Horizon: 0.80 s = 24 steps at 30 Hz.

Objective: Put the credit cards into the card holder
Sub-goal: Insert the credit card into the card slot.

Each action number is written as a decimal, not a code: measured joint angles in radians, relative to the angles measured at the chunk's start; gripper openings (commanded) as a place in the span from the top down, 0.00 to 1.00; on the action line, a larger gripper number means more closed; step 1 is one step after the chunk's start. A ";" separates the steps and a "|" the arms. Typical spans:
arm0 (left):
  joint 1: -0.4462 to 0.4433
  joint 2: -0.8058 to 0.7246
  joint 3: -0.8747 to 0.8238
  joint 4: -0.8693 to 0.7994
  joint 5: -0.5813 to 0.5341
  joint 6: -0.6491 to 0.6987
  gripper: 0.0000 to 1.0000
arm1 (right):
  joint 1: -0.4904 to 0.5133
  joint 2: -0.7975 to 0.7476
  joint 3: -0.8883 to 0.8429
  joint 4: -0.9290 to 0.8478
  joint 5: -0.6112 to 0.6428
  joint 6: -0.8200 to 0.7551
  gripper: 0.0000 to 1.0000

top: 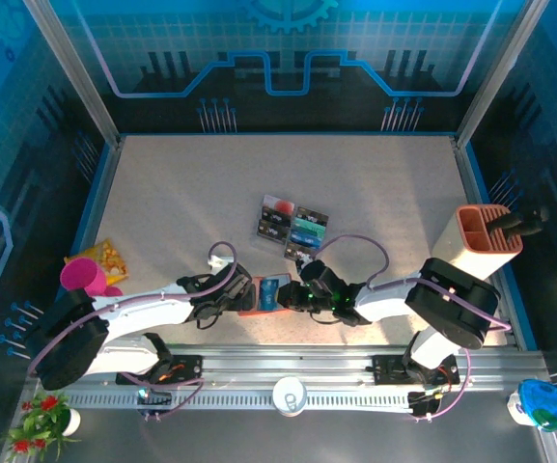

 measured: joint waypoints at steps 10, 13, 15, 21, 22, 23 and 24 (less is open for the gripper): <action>0.000 0.006 0.001 0.002 -0.002 0.000 0.01 | -0.006 0.031 0.048 -0.050 -0.024 -0.008 1.00; 0.000 0.006 0.001 0.002 -0.004 0.000 0.01 | -0.010 0.053 0.070 -0.064 -0.043 -0.014 1.00; 0.000 0.006 0.001 0.002 -0.004 0.000 0.01 | -0.011 0.068 0.089 -0.074 -0.056 -0.020 1.00; 0.000 0.005 0.003 -0.001 -0.003 0.000 0.01 | -0.011 0.092 0.122 -0.098 -0.082 -0.042 1.00; 0.000 0.004 0.003 -0.002 -0.003 -0.001 0.01 | -0.011 0.092 0.125 -0.103 -0.083 -0.047 0.99; 0.000 -0.001 0.003 -0.005 0.000 -0.002 0.01 | -0.011 0.092 0.128 -0.109 -0.087 -0.051 0.96; 0.000 -0.009 0.003 -0.008 0.003 -0.005 0.01 | -0.011 0.092 0.131 -0.113 -0.089 -0.057 0.94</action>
